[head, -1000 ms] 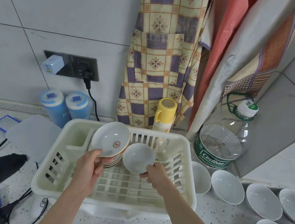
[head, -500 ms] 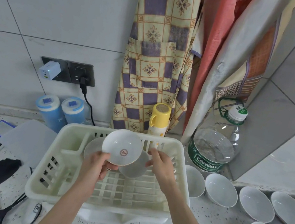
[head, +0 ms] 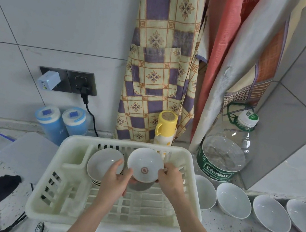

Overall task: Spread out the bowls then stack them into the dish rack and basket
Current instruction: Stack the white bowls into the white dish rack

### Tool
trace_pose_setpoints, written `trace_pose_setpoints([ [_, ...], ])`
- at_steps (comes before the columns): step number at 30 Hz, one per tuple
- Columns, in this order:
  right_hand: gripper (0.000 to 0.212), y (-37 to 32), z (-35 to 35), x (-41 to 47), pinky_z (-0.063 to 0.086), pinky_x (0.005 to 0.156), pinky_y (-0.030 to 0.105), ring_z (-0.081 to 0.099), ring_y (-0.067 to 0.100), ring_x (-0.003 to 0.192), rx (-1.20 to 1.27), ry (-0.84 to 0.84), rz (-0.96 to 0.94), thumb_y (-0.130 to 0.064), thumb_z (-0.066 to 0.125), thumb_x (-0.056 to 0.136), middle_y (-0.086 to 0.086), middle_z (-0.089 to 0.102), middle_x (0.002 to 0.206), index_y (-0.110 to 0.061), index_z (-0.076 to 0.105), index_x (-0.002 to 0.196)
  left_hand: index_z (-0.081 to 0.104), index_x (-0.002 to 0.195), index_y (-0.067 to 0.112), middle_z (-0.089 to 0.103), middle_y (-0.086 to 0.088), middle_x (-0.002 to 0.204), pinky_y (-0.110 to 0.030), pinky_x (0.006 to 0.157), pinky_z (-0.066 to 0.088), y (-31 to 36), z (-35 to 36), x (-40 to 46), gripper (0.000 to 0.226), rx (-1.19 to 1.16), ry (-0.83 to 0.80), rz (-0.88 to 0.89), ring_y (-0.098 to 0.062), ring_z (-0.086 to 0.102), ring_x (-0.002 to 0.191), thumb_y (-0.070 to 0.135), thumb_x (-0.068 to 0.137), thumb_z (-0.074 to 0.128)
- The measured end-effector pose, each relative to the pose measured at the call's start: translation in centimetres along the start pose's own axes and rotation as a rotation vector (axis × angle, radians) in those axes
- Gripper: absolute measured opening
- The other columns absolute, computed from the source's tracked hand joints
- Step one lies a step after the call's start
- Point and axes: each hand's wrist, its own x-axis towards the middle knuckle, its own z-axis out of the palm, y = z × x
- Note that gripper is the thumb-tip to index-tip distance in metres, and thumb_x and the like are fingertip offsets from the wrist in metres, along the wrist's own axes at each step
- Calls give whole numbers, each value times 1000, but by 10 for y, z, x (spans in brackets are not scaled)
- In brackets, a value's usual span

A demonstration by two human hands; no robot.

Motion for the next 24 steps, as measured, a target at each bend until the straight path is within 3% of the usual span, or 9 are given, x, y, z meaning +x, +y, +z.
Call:
trace_pose_setpoints([
  [4, 25, 1, 10, -1, 50, 69, 35, 63, 30, 84, -34, 14, 19, -11, 43, 86, 9, 69, 88, -12, 64, 101, 50, 138, 28, 76, -4, 82, -25, 41, 43, -7, 3, -5, 45, 114, -24, 63, -8, 53, 41, 22, 95, 59],
  [7, 22, 2, 16, -3, 45, 65, 32, 58, 29, 80, -79, 26, 13, -11, 43, 87, 6, 64, 84, -12, 62, 99, 52, 137, 30, 76, 2, 97, -40, 64, 55, -8, 5, -6, 48, 166, -26, 70, -20, 71, 81, 16, 92, 60],
  [11, 14, 4, 18, -5, 29, 52, 30, 47, 28, 71, -134, 16, 25, -8, 41, 86, -1, 46, 65, -17, 43, 74, 34, 152, 25, 71, 14, 93, -20, 75, 50, -8, 8, -4, 68, 205, -39, 49, -4, 69, 85, 13, 92, 64],
  [15, 12, 7, 20, -4, 36, 61, 30, 51, 29, 75, -141, 11, 44, -8, 41, 85, 7, 59, 78, -12, 52, 88, 27, 154, 24, 61, 9, 61, -22, 57, 43, -8, 7, -3, 75, 294, -5, 22, -5, 56, 55, 15, 91, 65],
  [18, 26, 9, 22, -2, 39, 64, 28, 55, 29, 77, -150, 1, 58, -9, 41, 85, 11, 66, 86, -9, 60, 103, 27, 152, 23, 65, 3, 63, -23, 53, 43, -8, 6, -3, 73, 347, 18, 22, -9, 59, 57, 15, 90, 65],
  [24, 24, 7, 23, 0, 37, 66, 30, 49, 28, 78, -231, 0, 58, -12, 39, 88, 6, 57, 85, -11, 56, 106, 21, 153, 19, 67, 0, 66, -23, 51, 40, -10, 9, -2, 76, 383, 50, 27, -11, 60, 59, 15, 90, 65],
])
